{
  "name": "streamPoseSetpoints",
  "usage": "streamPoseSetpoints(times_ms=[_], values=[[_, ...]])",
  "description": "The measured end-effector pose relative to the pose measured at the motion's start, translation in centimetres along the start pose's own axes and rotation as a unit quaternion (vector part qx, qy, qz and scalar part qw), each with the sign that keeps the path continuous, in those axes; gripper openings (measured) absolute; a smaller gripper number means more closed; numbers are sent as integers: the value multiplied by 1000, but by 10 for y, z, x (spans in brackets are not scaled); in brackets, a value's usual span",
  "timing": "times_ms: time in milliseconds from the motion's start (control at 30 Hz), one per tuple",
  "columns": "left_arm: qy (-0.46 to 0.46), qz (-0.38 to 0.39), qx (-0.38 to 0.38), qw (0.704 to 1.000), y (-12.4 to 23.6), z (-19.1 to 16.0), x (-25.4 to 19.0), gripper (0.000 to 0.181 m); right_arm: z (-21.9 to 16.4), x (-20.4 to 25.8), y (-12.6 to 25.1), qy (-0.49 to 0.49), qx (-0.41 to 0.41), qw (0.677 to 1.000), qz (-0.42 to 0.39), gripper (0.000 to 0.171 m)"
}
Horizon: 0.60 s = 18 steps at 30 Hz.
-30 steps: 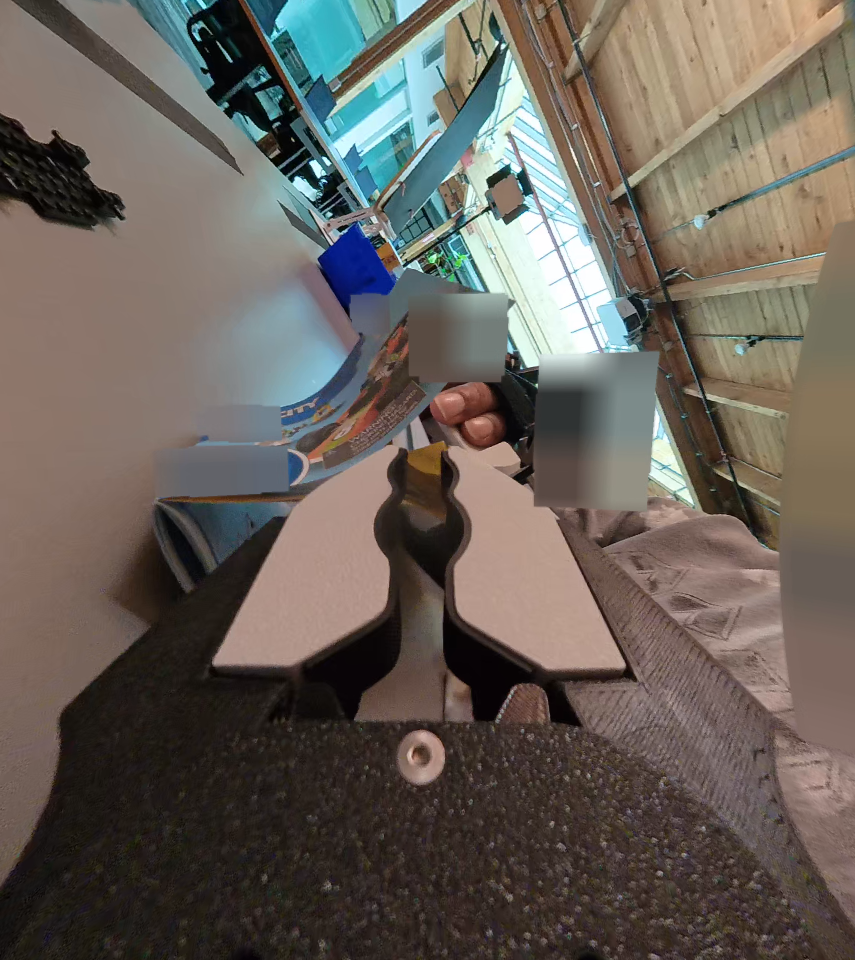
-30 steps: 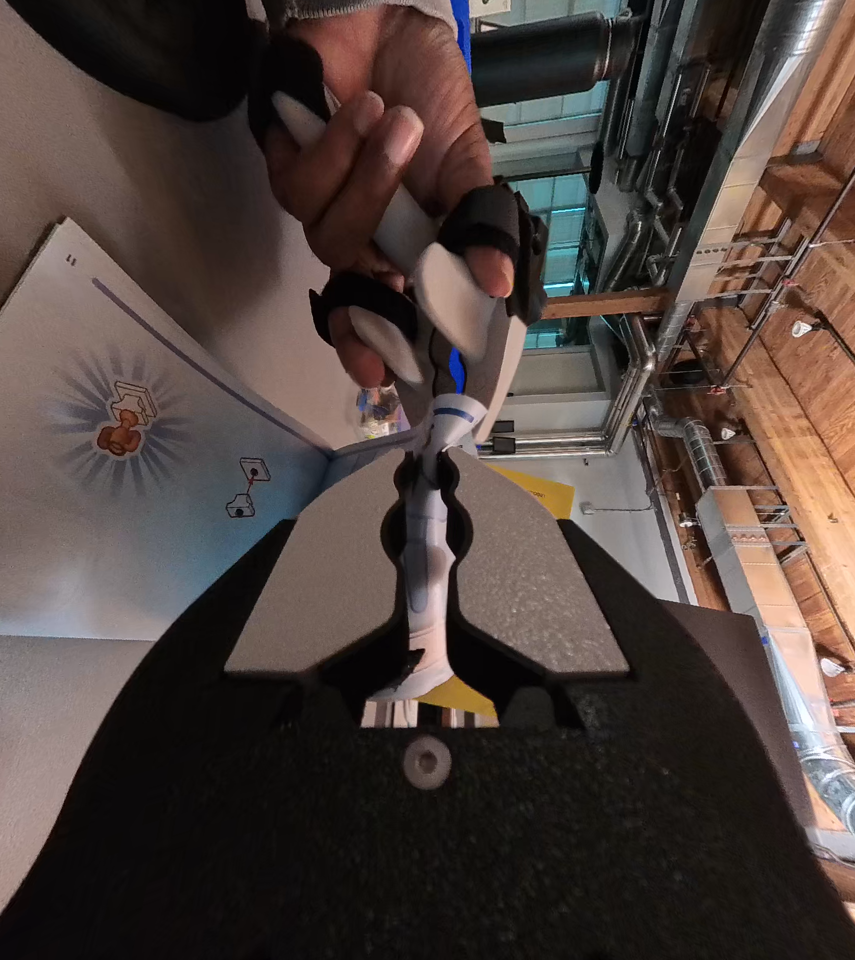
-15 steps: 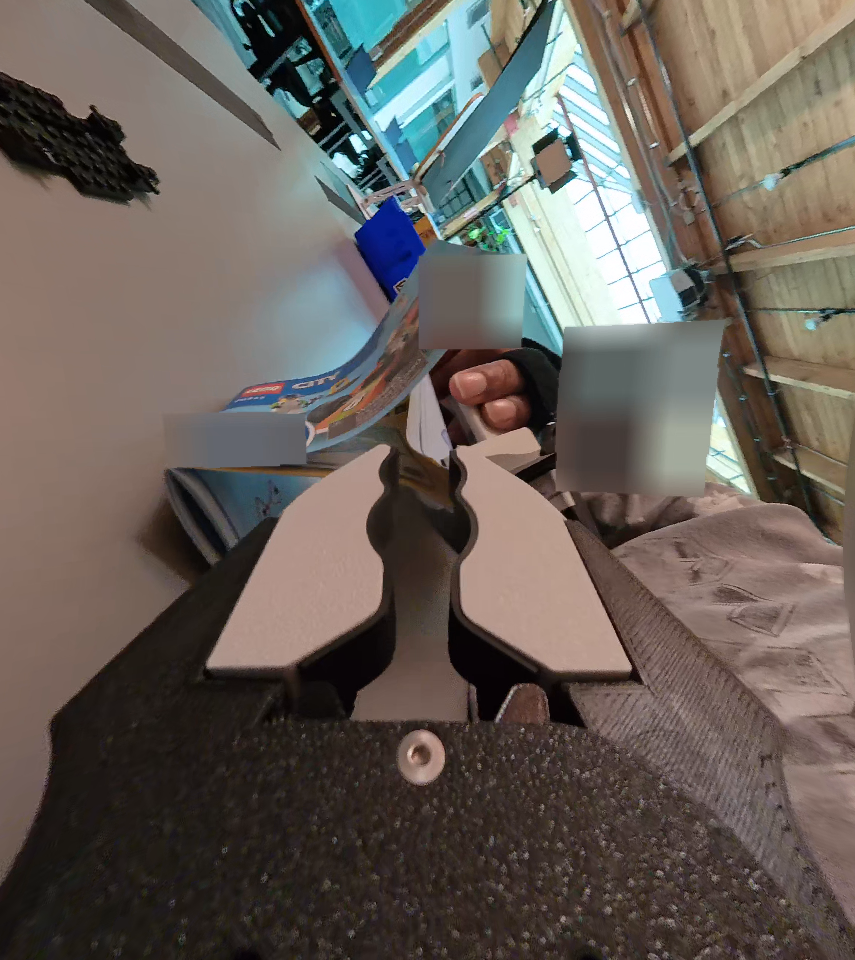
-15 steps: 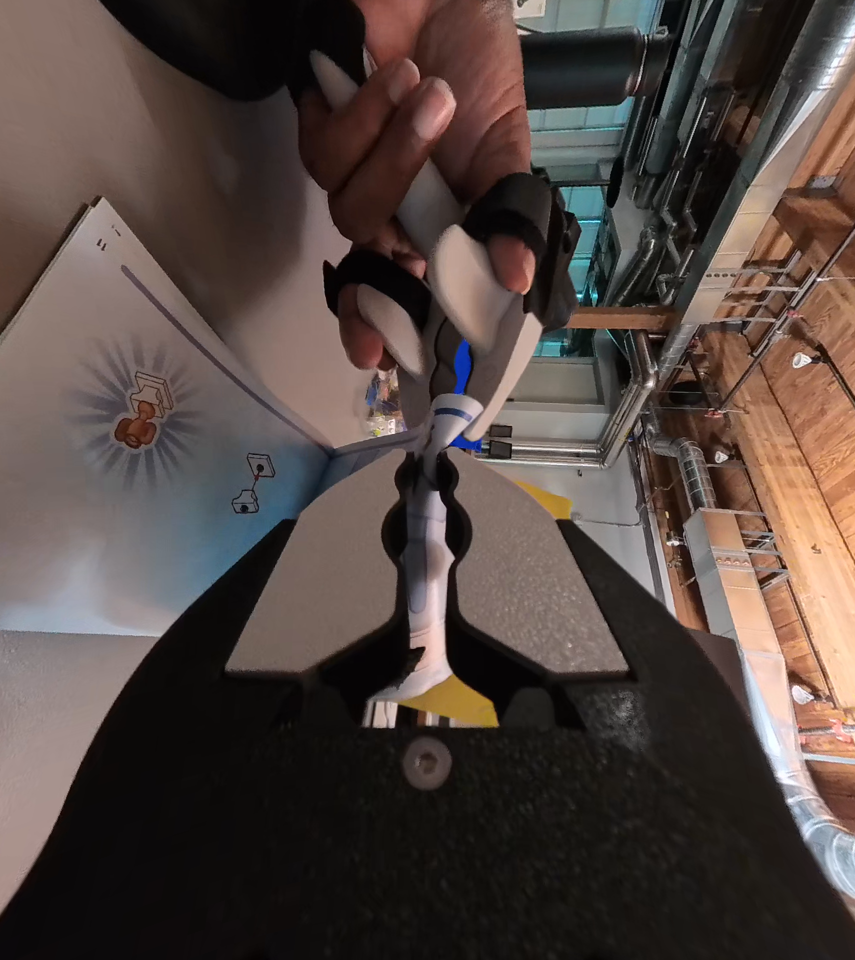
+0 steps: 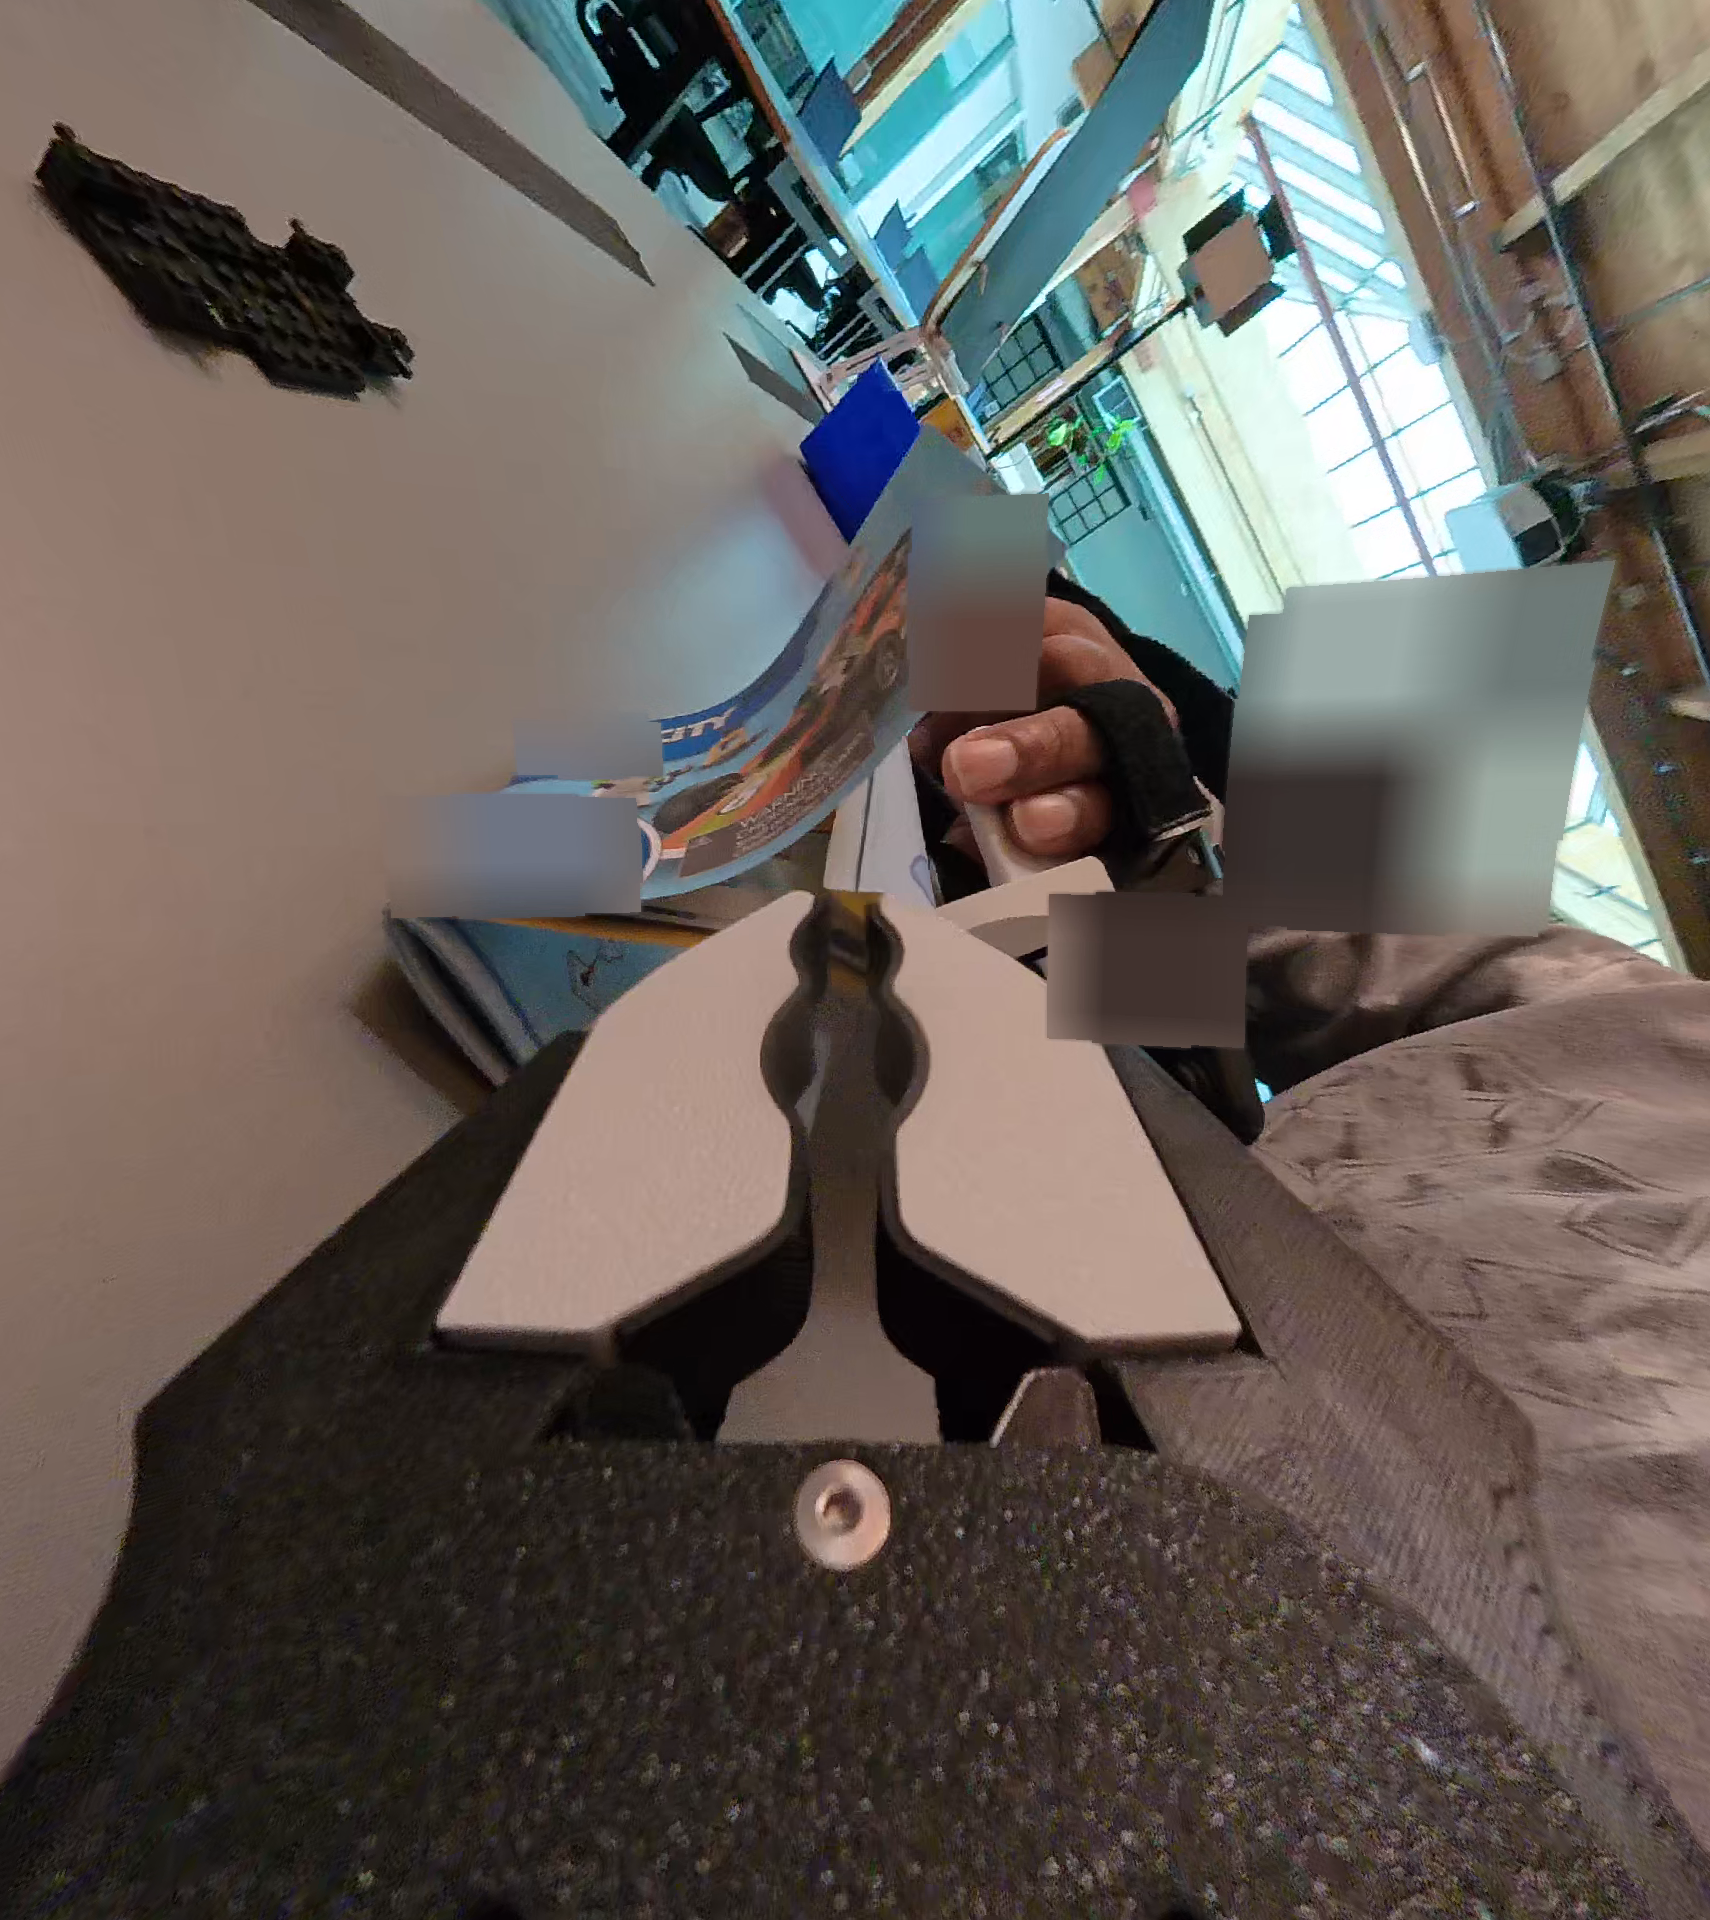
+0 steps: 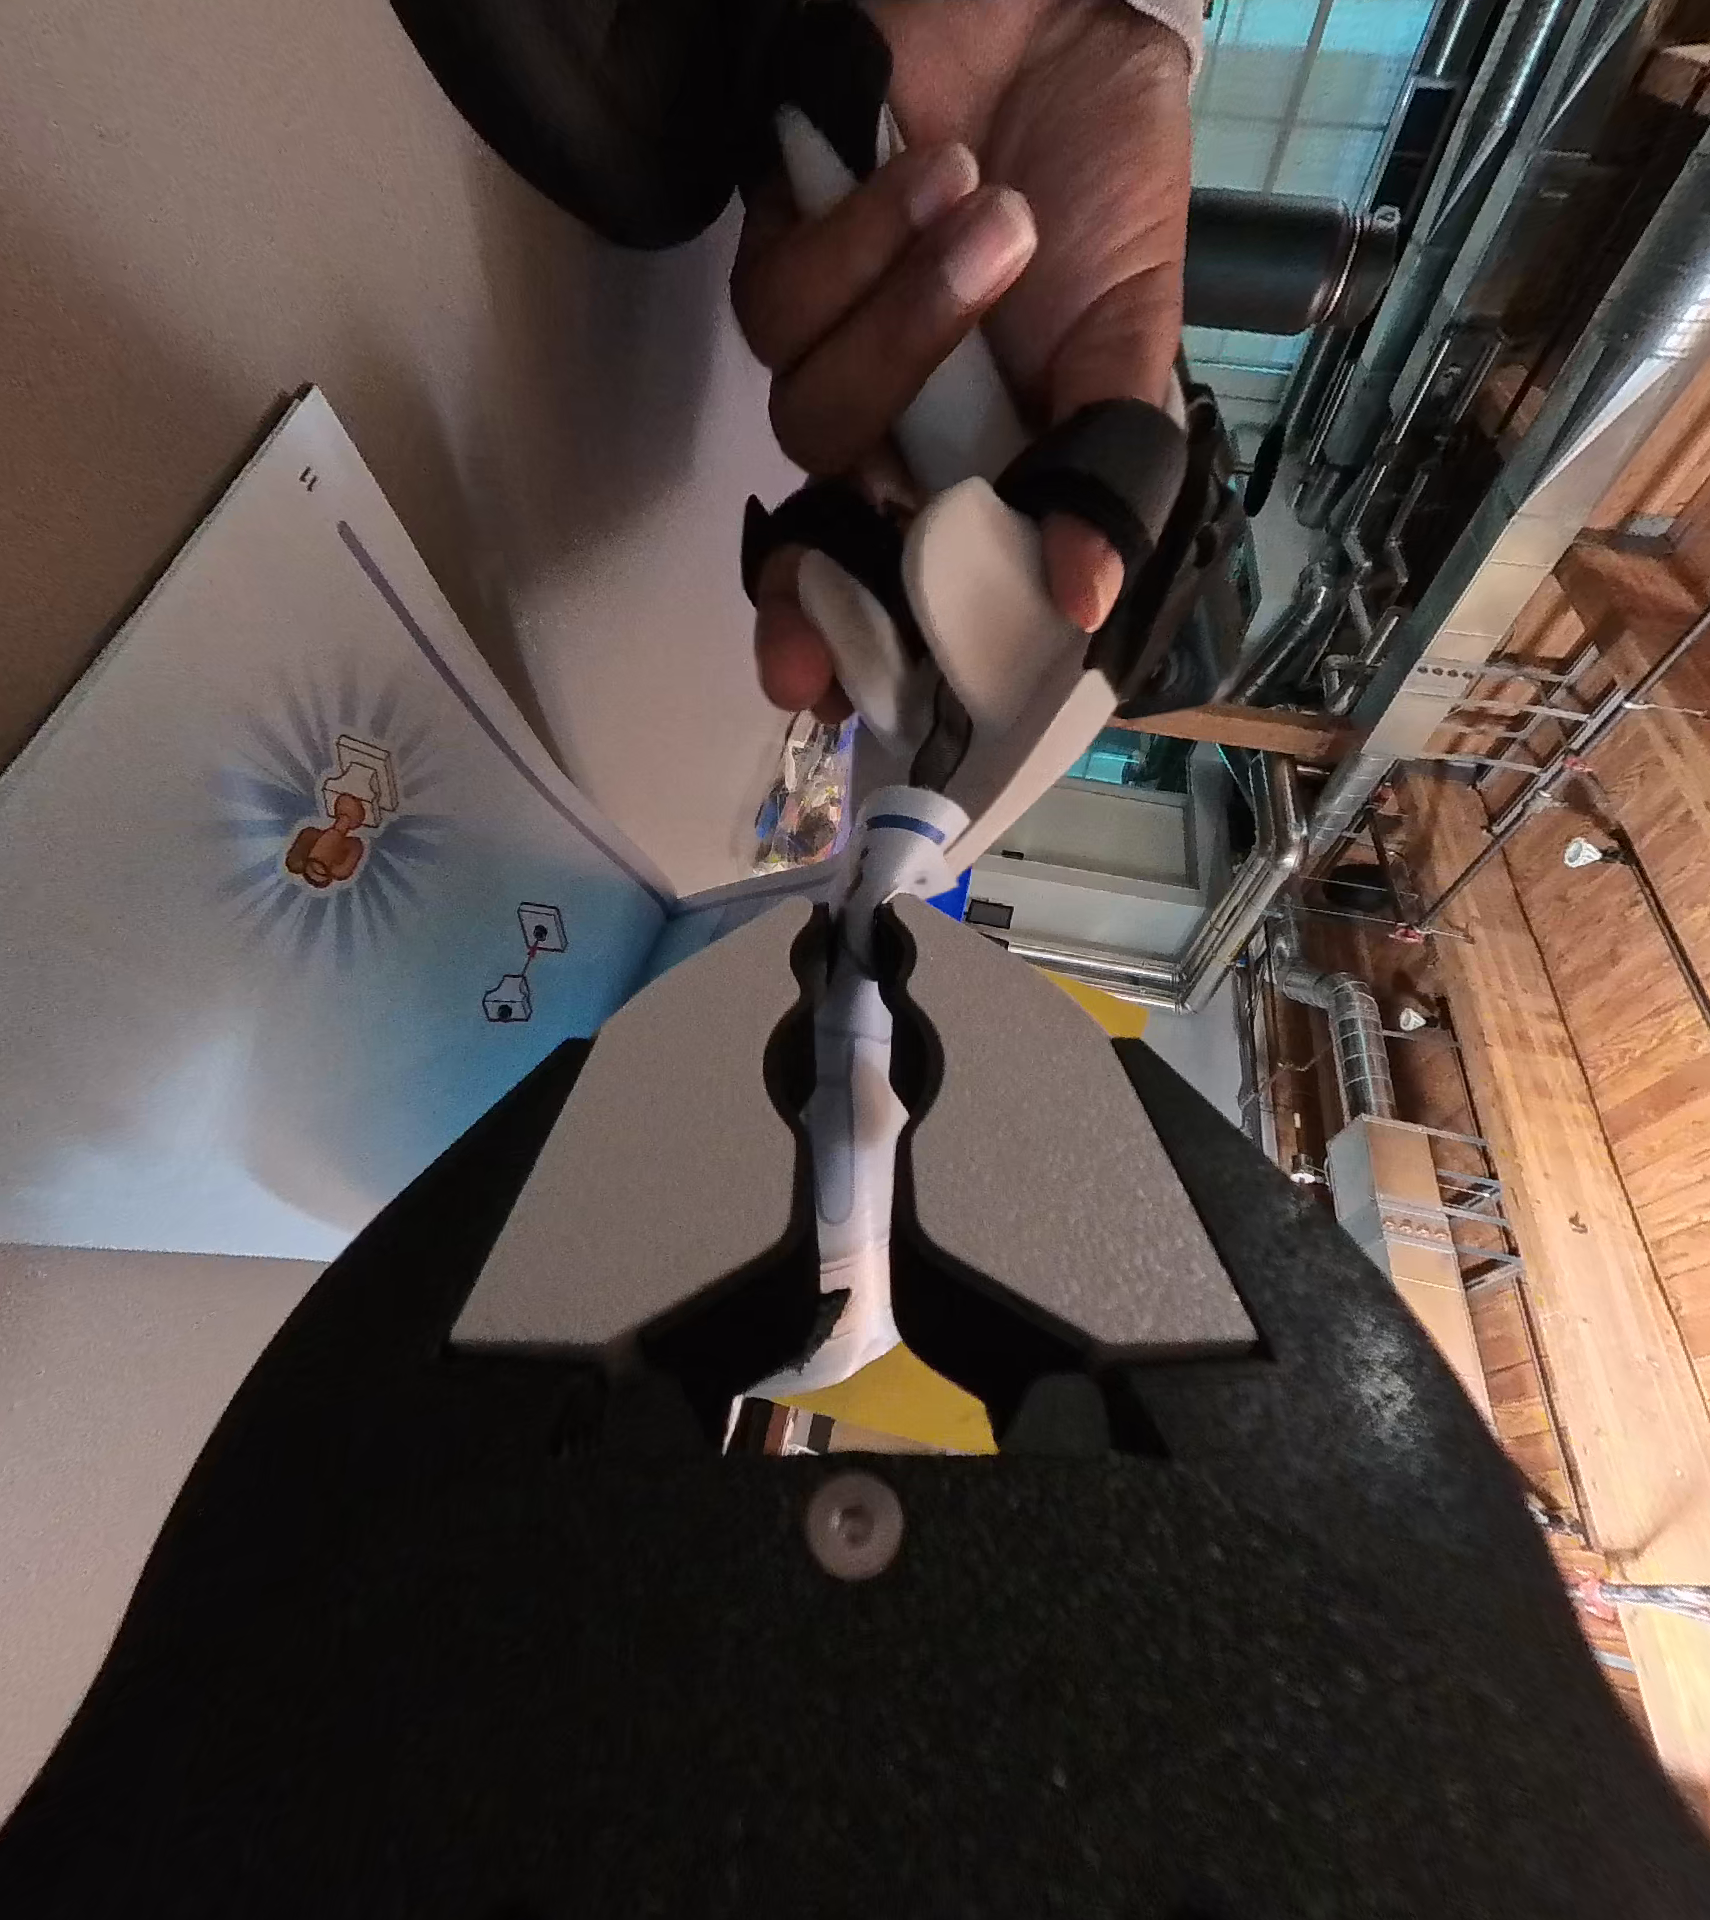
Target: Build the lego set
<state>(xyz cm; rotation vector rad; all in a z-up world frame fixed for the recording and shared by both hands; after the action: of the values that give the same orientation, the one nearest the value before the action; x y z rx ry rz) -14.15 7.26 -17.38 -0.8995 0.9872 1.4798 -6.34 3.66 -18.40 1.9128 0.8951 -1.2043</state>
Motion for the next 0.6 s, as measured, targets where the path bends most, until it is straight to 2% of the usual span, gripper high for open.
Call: streamPoseSetpoints(times_ms=[300, 600], values=[[41, -44, 9, 998, 3, -5, -3, 16, 1, 2, 1, 2, -1, 1000, 2, 8], [49, -33, 14, 998, 1, -6, 0, 0, 1, 0, 1, 8, -4, 1000, 2, 8]])
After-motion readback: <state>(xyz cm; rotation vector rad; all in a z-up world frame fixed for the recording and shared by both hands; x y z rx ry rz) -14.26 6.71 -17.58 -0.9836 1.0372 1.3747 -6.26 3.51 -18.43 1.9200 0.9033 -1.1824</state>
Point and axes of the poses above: each gripper's, where its closed fingertips meet, y back along the fingers, z out of its top, x = y × z across the jaws, the point moved 4 cm from there along y, back along the fingers, and after that the axes turned 14 degrees about y, right-handed, at the moved point
